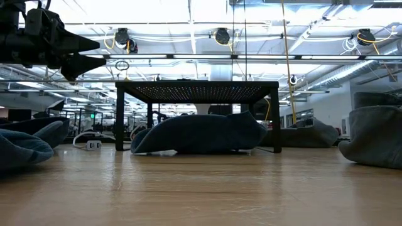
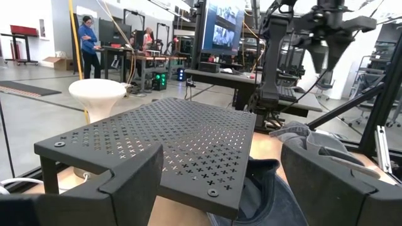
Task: Pick & Place hat
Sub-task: Put the bottom gray cap on the shelf
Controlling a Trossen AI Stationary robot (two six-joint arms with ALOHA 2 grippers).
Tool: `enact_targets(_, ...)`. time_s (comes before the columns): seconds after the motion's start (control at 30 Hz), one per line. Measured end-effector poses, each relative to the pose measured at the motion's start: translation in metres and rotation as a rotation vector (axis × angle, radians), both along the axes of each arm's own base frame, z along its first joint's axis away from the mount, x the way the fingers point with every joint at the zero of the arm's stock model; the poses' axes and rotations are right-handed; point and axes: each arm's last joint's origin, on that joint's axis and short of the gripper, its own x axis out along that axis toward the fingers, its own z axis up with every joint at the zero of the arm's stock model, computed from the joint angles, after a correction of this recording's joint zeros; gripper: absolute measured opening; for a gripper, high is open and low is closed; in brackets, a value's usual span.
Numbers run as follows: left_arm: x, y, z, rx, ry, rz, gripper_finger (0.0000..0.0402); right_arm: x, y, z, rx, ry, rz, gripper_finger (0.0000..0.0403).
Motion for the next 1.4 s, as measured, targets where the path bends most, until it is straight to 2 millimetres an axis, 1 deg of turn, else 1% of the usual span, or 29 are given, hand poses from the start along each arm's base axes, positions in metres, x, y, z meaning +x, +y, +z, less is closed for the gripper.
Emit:
enact_targets(0.17,0.0,0.0,0.0,0.0,0.0,0.0,0.0328,-0.013,0.031,-0.004,0.007,0.033,0.029,0.0139)
enact_targets(0.27,0.0,0.0,0.0,0.0,0.0,0.0,0.0328,-0.022,0.047,-0.005,0.017,0.055,0.016,0.0139)
enact_targets(0.4,0.0,0.0,0.0,0.0,0.0,0.0,0.0328,-0.037,0.062,-0.005,0.007,0.049,-0.041,0.0139)
enact_targets(0.53,0.0,0.0,0.0,0.0,0.0,0.0,0.0328,-0.048,0.072,-0.005,0.005,0.047,-0.059,0.0139)
enact_targets(0.67,0.0,0.0,0.0,0.0,0.0,0.0,0.0328,-0.056,0.077,-0.005,0.004,0.062,-0.071,0.0139)
enact_targets(0.8,0.0,0.0,0.0,0.0,0.0,0.0,0.0328,-0.057,0.079,-0.011,-0.013,0.083,-0.086,0.0139)
enact_targets(1.0,0.0,0.0,0.0,0.0,0.0,0.0,0.0328,-0.057,0.079,-0.041,-0.097,0.165,-0.168,0.014)
enact_targets(1.23,0.0,0.0,0.0,0.0,0.0,0.0,0.0328,-0.055,0.078,-0.069,-0.149,0.202,-0.174,0.0159)
enact_targets(1.4,0.0,0.0,0.0,0.0,0.0,0.0,0.0328,-0.051,0.074,-0.092,-0.163,0.246,-0.125,0.0178)
